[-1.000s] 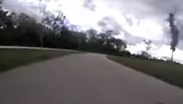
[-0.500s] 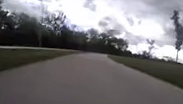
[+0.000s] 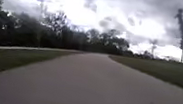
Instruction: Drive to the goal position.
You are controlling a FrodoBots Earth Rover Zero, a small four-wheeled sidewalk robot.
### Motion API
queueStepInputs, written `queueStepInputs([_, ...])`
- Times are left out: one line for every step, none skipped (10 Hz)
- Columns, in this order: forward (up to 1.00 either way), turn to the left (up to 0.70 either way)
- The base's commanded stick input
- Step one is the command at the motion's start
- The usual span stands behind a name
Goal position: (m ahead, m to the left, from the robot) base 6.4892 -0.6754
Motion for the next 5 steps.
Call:
queueStepInputs([1.00, 0.00])
queueStepInputs([1.00, 0.00])
queueStepInputs([1.00, 0.00])
queueStepInputs([1.00, 0.00])
queueStepInputs([1.00, 0.00])
